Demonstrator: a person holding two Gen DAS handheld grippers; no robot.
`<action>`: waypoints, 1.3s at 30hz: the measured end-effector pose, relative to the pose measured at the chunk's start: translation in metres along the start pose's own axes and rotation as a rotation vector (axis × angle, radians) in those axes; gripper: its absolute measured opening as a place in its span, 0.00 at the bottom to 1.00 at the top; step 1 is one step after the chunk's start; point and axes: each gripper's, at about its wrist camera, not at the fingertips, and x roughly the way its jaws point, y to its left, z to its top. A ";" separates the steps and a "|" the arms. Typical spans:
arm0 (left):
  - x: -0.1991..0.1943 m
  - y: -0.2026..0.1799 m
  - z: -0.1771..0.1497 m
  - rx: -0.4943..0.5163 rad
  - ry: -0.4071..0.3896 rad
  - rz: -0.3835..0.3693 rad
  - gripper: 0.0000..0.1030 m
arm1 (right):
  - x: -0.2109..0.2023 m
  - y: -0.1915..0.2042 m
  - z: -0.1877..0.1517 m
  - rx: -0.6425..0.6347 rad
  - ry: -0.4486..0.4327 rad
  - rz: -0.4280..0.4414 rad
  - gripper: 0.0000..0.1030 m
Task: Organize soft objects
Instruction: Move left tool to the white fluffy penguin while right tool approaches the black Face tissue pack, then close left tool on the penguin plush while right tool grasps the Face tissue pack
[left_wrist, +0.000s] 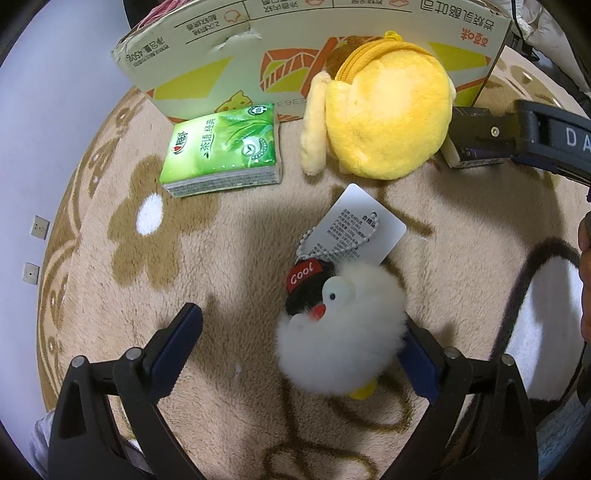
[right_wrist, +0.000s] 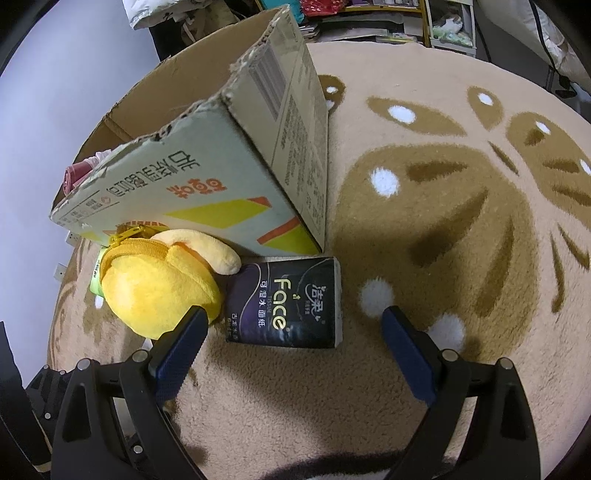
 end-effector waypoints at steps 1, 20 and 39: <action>0.000 0.001 0.000 -0.001 0.003 -0.014 0.86 | 0.000 0.001 0.000 -0.002 0.000 -0.003 0.95; -0.015 0.012 -0.002 -0.031 -0.022 -0.092 0.30 | 0.015 0.040 -0.008 -0.136 -0.017 -0.095 0.66; -0.060 0.047 0.010 -0.129 -0.213 -0.039 0.30 | -0.041 0.028 -0.026 -0.039 -0.104 -0.046 0.66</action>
